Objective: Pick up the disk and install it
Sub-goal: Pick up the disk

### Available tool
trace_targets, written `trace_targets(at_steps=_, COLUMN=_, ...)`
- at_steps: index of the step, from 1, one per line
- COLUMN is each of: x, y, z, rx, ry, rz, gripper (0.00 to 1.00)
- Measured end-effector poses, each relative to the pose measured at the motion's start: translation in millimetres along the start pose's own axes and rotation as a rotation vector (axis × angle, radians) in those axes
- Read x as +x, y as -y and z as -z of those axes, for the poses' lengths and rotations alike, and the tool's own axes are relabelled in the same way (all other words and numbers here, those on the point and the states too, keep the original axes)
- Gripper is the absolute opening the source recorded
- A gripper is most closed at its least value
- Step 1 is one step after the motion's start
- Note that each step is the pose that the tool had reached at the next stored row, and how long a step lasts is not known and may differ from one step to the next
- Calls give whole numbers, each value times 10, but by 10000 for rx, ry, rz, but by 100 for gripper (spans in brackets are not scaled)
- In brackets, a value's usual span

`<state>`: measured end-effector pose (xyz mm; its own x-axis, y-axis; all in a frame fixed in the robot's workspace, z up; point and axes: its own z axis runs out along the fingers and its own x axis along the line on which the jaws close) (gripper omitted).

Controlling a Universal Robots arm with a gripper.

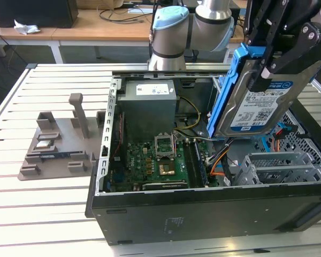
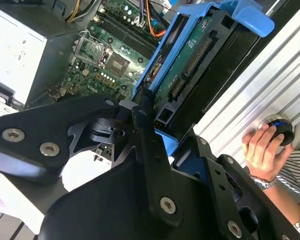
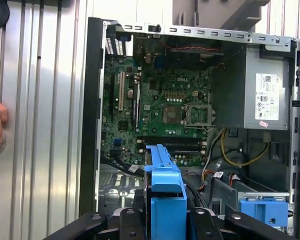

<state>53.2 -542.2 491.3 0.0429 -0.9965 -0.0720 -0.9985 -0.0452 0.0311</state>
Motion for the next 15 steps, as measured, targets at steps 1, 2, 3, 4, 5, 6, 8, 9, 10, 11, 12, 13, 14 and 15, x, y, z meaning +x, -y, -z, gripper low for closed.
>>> trace_targets(at_steps=1, x=1, y=16, z=0, rx=0, ry=0, rz=1, gripper=36)
trace_targets(at_steps=2, x=2, y=40, z=1, rx=-1, ry=0, rz=0, gripper=36)
trace_targets(at_steps=3, x=2, y=57, z=1, rx=-2, ry=-1, rz=-1, gripper=36)
trace_targets(at_steps=4, x=4, y=91, z=1, rx=-4, ry=0, rz=0, gripper=36)
trace_targets(at_steps=5, x=5, y=111, z=1, rx=-5, ry=1, rz=0, gripper=36)
trace_targets(at_steps=6, x=5, y=128, z=1, rx=-6, ry=0, rz=0, gripper=36)
trace_targets(at_steps=8, x=8, y=180, z=1, rx=-9, ry=1, rz=0, gripper=36)
trace_targets(at_steps=9, x=9, y=200, z=1, rx=-11, ry=0, rz=-1, gripper=36)
trace_targets(at_steps=10, x=11, y=228, z=0, rx=-13, ry=1, rz=-1, gripper=36)
trace_targets(at_steps=11, x=13, y=244, z=1, rx=-16, ry=0, rz=-1, gripper=36)
trace_targets(at_steps=12, x=17, y=258, z=1, rx=-17, ry=0, rz=-1, gripper=36)
trace_targets(at_steps=13, x=22, y=271, z=1, rx=-19, ry=0, rz=-2, gripper=36)
trace_targets(at_steps=14, x=29, y=285, z=1, rx=-22, ry=1, rz=-1, gripper=36)
trace_targets(at_steps=15, x=41, y=301, z=1, rx=-25, ry=1, rz=-1, gripper=36)
